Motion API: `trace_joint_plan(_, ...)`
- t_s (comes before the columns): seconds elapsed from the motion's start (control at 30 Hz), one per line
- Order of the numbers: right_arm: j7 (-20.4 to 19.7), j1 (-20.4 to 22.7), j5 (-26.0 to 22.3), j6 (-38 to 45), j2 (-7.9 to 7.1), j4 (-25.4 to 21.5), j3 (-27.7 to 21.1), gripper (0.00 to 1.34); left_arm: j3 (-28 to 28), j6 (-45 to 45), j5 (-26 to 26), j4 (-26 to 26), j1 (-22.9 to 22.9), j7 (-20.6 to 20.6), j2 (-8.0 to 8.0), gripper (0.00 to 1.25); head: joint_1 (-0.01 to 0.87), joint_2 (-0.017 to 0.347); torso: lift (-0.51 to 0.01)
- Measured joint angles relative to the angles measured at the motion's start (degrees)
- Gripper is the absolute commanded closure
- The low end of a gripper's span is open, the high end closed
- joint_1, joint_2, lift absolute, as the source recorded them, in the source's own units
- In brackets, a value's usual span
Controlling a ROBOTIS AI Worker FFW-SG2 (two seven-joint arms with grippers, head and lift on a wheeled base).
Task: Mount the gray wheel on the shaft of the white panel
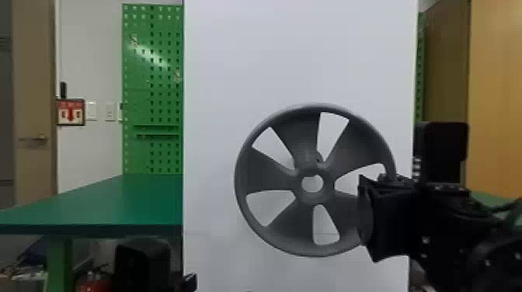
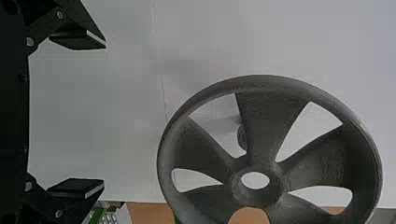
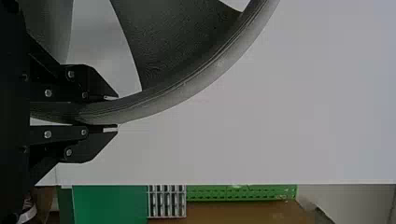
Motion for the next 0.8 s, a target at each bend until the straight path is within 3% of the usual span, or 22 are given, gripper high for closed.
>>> trace_joint_plan(0.8, -0.5, -2.7, 0.1, -1.1, -0.01, 1.0, -0.5, 1.18, -0.2, 0.0, -0.2, 0.0, -0.5, 0.3, -0.09, 0.24, 0.038, 0.040, -0.510)
